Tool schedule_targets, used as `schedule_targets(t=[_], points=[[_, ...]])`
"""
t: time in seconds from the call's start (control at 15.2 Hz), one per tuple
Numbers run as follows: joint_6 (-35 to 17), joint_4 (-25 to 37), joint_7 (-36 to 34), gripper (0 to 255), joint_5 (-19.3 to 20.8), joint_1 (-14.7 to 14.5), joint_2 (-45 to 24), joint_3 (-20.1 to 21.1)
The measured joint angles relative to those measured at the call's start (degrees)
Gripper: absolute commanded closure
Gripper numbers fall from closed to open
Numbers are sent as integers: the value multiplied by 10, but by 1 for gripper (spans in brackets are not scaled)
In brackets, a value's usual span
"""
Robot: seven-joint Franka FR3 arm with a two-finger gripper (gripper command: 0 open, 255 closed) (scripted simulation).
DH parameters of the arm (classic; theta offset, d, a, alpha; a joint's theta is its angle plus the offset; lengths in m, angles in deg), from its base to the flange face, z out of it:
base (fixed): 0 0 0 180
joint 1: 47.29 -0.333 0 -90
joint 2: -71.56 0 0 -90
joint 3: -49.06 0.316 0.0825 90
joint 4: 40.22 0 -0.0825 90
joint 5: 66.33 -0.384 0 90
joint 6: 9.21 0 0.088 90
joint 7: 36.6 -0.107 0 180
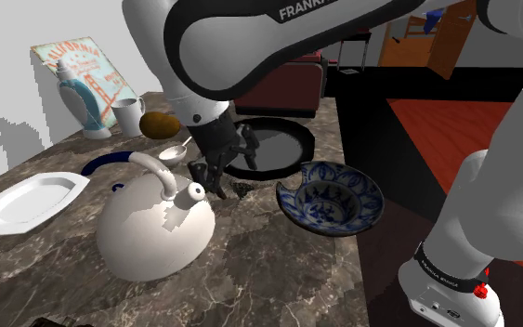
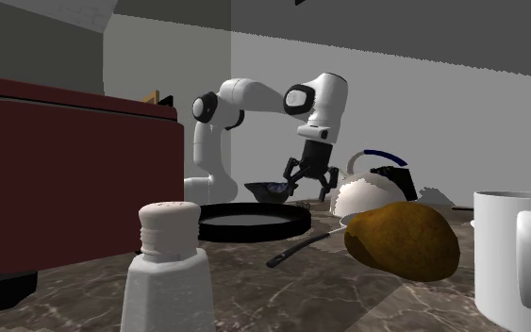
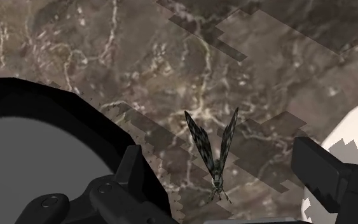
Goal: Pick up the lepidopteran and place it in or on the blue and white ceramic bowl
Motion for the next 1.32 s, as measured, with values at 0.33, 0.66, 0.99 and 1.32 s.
schedule_targets(t=[0.33,0.66,0.99,1.32], points=[[-33,-25,0,0,-1,0,16,-1],[-35,-29,3,255,-2,1,16,-2],[-32,-22,3,255,0,0,11,-1],[-31,-36,4,255,2,3,3,-3]])
